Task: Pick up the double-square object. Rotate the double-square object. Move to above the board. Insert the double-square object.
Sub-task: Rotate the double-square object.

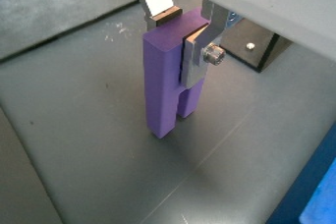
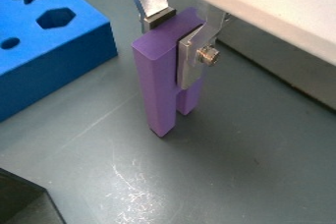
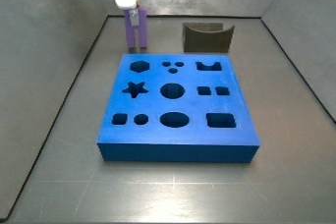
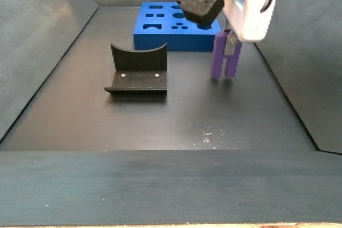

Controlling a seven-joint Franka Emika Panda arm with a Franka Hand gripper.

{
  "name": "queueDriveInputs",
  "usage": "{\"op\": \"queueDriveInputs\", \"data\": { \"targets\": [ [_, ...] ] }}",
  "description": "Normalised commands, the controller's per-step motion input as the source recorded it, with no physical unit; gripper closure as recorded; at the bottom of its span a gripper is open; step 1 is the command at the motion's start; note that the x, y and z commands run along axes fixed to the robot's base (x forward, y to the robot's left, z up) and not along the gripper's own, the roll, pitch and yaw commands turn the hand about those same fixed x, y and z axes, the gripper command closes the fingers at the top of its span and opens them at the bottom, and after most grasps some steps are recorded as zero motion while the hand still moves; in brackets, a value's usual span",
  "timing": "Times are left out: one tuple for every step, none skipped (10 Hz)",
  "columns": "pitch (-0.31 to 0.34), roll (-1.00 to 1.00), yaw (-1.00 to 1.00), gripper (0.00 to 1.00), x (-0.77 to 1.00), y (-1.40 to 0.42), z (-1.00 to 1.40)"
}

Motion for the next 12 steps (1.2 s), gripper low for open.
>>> {"op": "queueDriveInputs", "data": {
  "targets": [
    [0.0, 0.0, 0.0, 0.0, 0.0, 0.0, 0.0],
    [0.0, 0.0, 0.0, 0.0, 0.0, 0.0, 1.0],
    [0.012, 0.0, 0.0, 0.0, -0.01, 0.0, 1.0],
    [0.022, -0.01, 0.0, 0.0, -0.02, -0.01, 1.0],
    [0.035, -0.03, 0.01, 0.0, -0.03, -0.01, 0.82],
    [0.037, -0.04, 0.01, 0.0, -0.03, -0.01, 0.73],
    [0.035, -0.06, 0.01, 0.0, -0.02, -0.01, 0.53],
    [0.035, -0.07, 0.01, 0.0, -0.02, -0.01, 0.39],
    [0.039, -0.09, 0.01, 0.0, -0.02, -0.02, 0.19],
    [0.0, 0.0, 1.0, 0.0, 0.0, 0.0, 0.0],
    [-0.002, 0.0, 1.0, 0.0, 0.02, 0.0, -0.09],
    [-0.004, 0.0, 1.0, 0.0, 0.03, 0.0, -0.07]
  ]
}}
